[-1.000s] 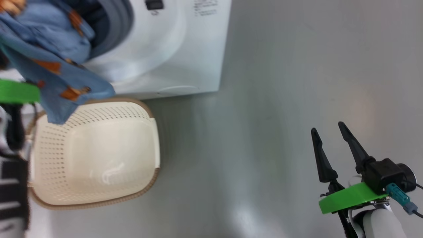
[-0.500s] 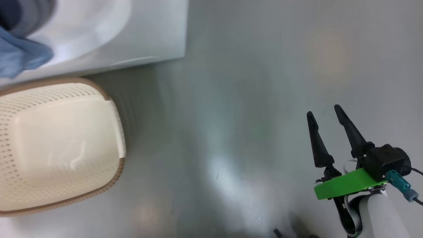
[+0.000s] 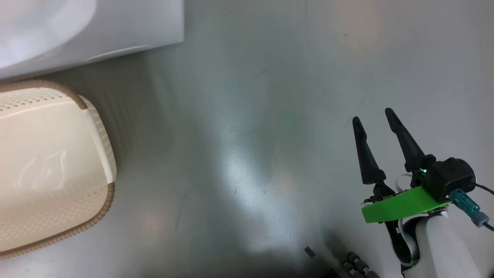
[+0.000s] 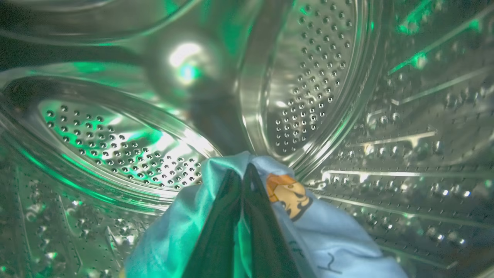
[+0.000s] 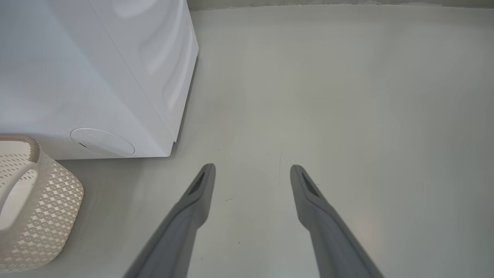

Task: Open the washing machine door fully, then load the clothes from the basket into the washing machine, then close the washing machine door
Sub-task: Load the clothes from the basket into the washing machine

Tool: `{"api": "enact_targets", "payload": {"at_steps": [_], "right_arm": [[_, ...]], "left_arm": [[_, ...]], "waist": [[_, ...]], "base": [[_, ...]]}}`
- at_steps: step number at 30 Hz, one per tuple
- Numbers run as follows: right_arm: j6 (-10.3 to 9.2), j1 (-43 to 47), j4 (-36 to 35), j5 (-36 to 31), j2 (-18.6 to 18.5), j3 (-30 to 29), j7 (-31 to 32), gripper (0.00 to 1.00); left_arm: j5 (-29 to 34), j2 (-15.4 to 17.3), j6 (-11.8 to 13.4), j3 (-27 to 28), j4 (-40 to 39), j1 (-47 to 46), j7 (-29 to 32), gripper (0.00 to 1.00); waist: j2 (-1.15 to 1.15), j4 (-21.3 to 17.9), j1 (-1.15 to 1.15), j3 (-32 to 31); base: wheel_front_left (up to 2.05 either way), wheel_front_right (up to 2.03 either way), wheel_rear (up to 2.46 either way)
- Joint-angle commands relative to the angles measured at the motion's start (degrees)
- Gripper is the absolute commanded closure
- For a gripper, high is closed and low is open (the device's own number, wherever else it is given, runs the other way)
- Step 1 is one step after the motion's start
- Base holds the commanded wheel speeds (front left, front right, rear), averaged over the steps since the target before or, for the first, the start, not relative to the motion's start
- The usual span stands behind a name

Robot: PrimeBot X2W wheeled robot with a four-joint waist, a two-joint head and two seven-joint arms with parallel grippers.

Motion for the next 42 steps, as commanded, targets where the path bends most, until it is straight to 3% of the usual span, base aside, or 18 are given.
{"api": "enact_targets", "payload": {"at_steps": [1,11,12,13,24,42], "right_arm": [[0.09,0.7,-1.15,0.28,-0.11,1.37,-0.49,0.0],[0.09,-0.07,-1.27,0.49,-0.11,1.02,-0.5,0.0],[0.09,-0.05,-1.29,0.53,-0.11,0.9,-0.5,0.0],[0.09,-0.07,-1.31,0.51,-0.11,0.83,-0.5,0.0],[0.09,-0.12,-1.17,-1.09,-0.11,-0.18,-0.5,0.0],[0.09,2.5,-0.88,-5.33,-0.11,-2.47,-0.5,0.0]], "left_arm": [[1.09,3.86,-0.08,0.11,-0.38,-1.44,-0.5,1.0],[1.67,1.98,-0.08,-3.57,9.03,-6.04,-2.56,1.0],[1.74,1.87,-0.07,-3.86,10.18,-6.52,-3.0,0.15],[1.78,1.77,-0.03,-3.89,10.69,-6.71,-3.23,0.0],[0.41,-0.62,-0.07,-4.33,13.14,-4.82,-4.2,0.0],[-1.12,-4.64,-0.08,0.18,-4.72,19.63,-4.25,0.0]], "waist": [[0.0,-0.38,0.0,0.5],[0.0,-0.76,0.0,1.16],[0.0,-0.67,0.0,1.11],[0.0,-0.63,0.0,1.06],[0.0,1.49,0.0,-1.53],[0.0,8.79,0.0,-10.94]], "base": [[0.0,0.0,0.0],[0.0,0.0,0.0],[0.0,0.0,0.0],[0.0,0.0,0.0],[0.0,0.0,0.0],[0.0,0.0,0.0]]}}
